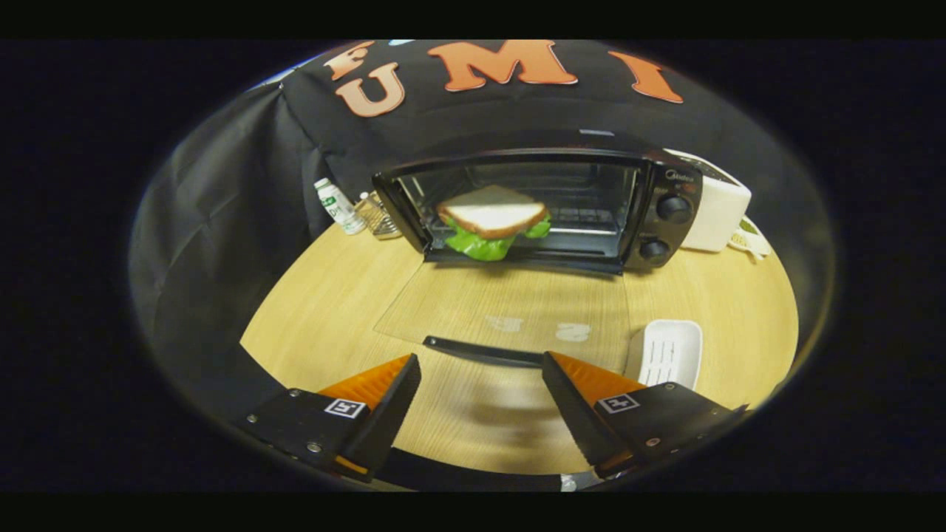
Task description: Open the toaster oven, put the food inside, and close the toaster oven door.
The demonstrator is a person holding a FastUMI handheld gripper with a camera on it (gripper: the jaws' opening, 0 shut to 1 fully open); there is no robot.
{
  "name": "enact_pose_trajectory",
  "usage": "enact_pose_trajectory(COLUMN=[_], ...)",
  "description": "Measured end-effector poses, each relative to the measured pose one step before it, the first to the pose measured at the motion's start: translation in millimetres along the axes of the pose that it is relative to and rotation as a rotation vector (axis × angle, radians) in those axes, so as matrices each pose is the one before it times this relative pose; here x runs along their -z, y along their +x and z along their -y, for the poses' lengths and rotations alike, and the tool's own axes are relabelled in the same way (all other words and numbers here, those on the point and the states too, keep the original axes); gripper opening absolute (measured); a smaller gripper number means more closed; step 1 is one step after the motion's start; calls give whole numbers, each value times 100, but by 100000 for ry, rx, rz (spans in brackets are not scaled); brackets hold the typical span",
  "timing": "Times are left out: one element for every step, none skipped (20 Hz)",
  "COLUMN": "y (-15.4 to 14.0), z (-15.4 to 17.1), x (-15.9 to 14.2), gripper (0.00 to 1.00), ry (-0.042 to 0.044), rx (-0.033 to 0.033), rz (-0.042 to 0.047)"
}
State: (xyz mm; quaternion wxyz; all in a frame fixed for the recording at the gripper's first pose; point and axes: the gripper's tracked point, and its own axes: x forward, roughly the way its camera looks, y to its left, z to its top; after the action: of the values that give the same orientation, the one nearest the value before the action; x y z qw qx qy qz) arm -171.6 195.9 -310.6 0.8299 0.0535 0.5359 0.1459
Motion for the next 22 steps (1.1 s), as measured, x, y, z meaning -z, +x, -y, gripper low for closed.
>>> enact_pose_trajectory(y=[359,346,436,249,365,278,509,512,429,379,298,431,398,354,393,304,268,217,23,84,54,-55], z=[-319,-280,-267,-214,-10,-176,-111,-13,13,-25,-152,120,106,-198,-82,202,324,230,35,26,23,37], x=[942,916,712,679,580,281,-39,-181,-152,-208,-258,-425,-24,415,11,225,-82,33,-17,-69,-61,-291], gripper=[98,98,97,97,96,96,96,96,96,96,97,96,96,96,95,94,93,93,93,93,93,93], ry=[-286,-811,-1164,-560,306,1195,1493,1222,1156,1232,1058,355,345,688,-39,-558,-578,67,622,1438,1534,2304], rx=[330,0,-146,7,15,-396,388,524,651,603,487,1654,1386,-3,706,1305,1499,1089,288,-207,-117,-9], rz=[-2840,-3384,-3229,-3070,-2787,-1214,101,-435,-407,-772,-369,715,-574,-2363,-323,-1366,311,-681,-21,-444,-404,330])
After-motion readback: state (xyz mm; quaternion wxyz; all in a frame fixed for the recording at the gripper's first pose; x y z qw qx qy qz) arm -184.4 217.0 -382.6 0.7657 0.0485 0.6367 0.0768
